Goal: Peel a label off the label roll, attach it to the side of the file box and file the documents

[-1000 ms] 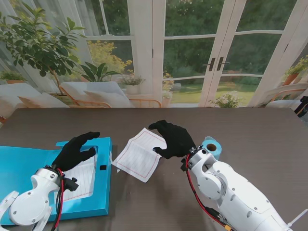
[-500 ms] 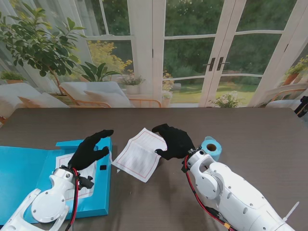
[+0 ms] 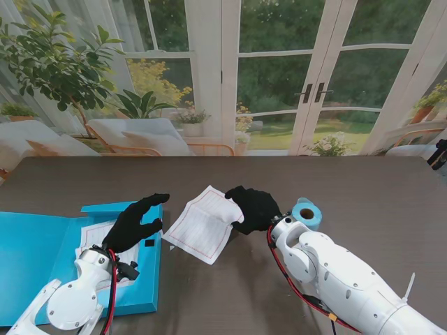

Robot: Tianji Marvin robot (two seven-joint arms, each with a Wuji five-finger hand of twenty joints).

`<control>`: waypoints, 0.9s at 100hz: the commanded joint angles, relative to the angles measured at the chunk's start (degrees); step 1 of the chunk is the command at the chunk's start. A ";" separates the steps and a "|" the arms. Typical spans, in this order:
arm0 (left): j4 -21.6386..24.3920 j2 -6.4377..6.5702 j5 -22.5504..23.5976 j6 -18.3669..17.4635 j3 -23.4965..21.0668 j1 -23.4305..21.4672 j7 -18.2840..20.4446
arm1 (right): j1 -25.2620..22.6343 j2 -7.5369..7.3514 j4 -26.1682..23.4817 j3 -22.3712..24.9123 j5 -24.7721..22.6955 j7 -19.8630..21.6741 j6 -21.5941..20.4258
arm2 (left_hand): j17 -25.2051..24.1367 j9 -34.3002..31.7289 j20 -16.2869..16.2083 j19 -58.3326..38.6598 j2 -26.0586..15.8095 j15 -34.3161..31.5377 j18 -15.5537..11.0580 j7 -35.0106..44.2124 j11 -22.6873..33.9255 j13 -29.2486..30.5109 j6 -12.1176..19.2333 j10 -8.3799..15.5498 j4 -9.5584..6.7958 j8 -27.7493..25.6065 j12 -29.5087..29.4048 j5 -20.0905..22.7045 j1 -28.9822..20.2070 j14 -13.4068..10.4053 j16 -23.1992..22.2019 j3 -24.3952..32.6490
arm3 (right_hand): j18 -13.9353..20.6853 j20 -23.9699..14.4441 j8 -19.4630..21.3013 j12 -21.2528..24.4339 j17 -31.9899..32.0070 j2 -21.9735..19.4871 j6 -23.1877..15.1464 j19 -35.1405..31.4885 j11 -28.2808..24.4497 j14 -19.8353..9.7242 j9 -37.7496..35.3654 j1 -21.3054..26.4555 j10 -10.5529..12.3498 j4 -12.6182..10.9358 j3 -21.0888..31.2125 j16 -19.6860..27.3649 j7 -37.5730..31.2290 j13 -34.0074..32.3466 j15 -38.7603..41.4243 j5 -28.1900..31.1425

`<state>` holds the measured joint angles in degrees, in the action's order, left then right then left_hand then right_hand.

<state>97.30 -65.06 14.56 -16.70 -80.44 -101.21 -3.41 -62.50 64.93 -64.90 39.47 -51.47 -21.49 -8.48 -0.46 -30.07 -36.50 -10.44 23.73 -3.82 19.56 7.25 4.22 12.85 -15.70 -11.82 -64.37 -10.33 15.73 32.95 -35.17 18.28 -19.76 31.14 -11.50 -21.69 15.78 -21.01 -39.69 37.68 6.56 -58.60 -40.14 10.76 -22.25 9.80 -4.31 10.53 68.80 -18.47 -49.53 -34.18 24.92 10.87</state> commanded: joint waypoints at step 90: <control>1.54 -0.12 -2.52 -0.42 -0.54 -1.25 2.11 | 9.95 4.75 15.34 -17.55 3.70 -2.17 6.72 | -0.91 0.31 0.10 0.87 -0.05 0.52 -1.81 -1.15 -0.08 -0.96 0.03 0.25 -1.91 0.25 -0.43 0.53 -0.53 -0.30 0.87 0.05 | 1.44 0.13 -0.09 0.42 27.50 2.31 -0.51 0.01 -1.14 -0.17 1.33 -0.22 -0.18 -0.25 0.28 0.45 -0.10 2.54 0.32 -1.38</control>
<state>98.53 -65.05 12.44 -17.00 -80.91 -102.20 -2.44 -52.52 68.87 -50.18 22.51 -48.05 -24.25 -1.99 -0.47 -30.09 -36.49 -10.44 23.73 -3.82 19.56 7.24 4.22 12.87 -15.73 -11.95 -64.37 -10.32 15.72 33.03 -35.17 18.28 -19.76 31.14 -10.85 -21.69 15.78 -21.01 -39.68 39.23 5.79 -58.60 -40.53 10.42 -22.22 9.30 -3.46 10.53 68.87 -18.35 -49.53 -33.55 24.89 10.87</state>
